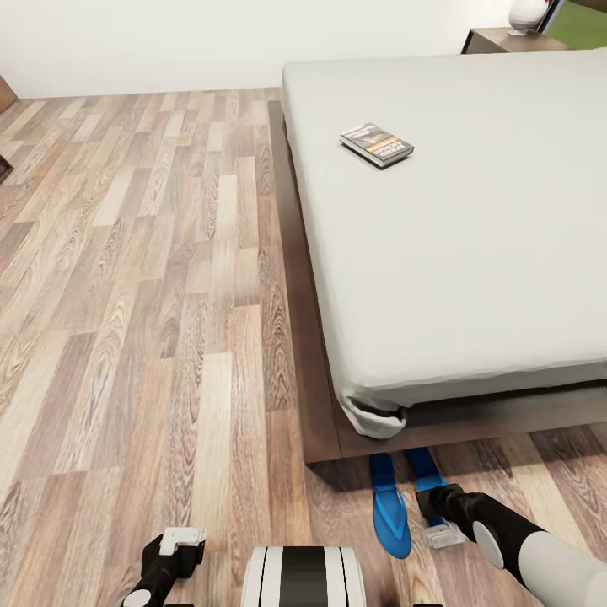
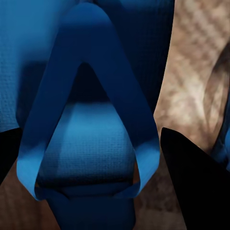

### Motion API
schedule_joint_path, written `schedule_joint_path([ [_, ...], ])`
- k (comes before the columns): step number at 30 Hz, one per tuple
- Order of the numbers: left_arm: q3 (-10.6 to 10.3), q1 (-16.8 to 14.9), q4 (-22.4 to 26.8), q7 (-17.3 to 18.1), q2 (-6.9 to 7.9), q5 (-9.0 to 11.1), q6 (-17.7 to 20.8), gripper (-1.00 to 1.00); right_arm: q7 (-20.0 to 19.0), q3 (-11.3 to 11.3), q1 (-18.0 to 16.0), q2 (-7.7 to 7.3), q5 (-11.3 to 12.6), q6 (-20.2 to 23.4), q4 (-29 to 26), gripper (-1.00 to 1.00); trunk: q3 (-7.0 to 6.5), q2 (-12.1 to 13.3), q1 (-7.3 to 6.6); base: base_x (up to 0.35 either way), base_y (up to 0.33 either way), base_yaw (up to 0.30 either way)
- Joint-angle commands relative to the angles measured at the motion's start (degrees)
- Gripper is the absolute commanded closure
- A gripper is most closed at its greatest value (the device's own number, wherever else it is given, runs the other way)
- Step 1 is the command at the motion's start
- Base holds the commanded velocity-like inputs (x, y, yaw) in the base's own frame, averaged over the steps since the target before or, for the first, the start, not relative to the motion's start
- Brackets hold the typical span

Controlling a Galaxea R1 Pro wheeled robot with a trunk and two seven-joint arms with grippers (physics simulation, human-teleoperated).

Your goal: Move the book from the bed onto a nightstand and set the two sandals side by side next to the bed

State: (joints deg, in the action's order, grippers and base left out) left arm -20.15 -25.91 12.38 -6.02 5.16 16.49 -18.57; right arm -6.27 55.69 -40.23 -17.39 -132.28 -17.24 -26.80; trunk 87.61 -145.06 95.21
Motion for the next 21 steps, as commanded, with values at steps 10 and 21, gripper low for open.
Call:
schedule_joint_path([
  [10,-0.5,0.0,0.0,-0.3,0.04,0.4,-0.2,-1.00,-0.2,0.3,0.0,0.21,-0.2,-0.2,-0.2,1.00,-0.63,0.0,-0.09,0.000,0.000,0.000],
  [21,-0.5,0.0,0.0,-0.3,0.07,0.4,-0.2,-1.00,-0.1,0.3,0.0,0.21,-0.2,-0.2,-0.1,1.00,-0.63,0.0,-0.09,0.000,0.000,0.000],
])
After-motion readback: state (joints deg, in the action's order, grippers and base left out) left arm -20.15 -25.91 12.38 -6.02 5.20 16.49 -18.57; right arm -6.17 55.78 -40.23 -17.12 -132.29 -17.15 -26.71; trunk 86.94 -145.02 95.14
